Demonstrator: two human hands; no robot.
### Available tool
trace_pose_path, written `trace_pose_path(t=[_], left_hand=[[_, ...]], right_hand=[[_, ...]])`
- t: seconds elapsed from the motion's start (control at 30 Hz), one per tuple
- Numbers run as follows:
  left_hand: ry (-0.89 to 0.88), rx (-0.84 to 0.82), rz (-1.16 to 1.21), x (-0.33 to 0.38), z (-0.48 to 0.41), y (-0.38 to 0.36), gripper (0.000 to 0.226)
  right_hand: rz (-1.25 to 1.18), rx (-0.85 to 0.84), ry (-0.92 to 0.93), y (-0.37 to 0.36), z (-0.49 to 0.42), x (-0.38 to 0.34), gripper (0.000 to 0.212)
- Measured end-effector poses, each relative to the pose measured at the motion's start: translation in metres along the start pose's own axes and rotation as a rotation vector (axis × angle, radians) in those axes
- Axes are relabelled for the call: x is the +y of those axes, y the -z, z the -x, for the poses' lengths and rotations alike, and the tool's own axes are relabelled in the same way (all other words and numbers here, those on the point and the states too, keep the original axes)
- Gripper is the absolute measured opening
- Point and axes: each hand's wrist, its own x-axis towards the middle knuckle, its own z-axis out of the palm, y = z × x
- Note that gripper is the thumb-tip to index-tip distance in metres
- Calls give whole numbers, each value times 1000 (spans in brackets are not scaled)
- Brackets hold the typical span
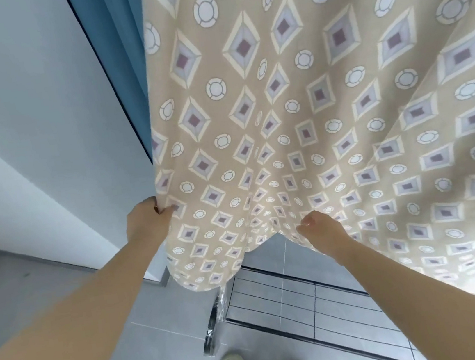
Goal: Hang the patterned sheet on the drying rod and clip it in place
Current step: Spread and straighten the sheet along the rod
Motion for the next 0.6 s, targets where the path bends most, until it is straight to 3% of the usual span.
trace_pose_path(t=[0.13, 0.27, 0.3, 0.37, 0.4, 0.6], left_hand=[[77, 25, 143, -12, -2, -36, 15], [500, 6, 406, -28, 10, -88, 44], [596, -48, 458, -33, 15, -102, 45], [704, -217, 537, -36, 31, -130, 18], [752, -295, 549, -37, 38, -144, 15], [819, -648, 591, -21, 68, -243, 16]], right_hand=[[-18, -49, -101, -31, -9, 14, 21], [-84, -69, -193, -54, -26, 39, 12], [-86, -77, -207, -59, -31, 46, 13], [-112, -98, -251, -69, -42, 59, 12], [-146, -115, -288, -74, -48, 64, 10], [-487, -147, -593, -94, -99, 95, 19]])
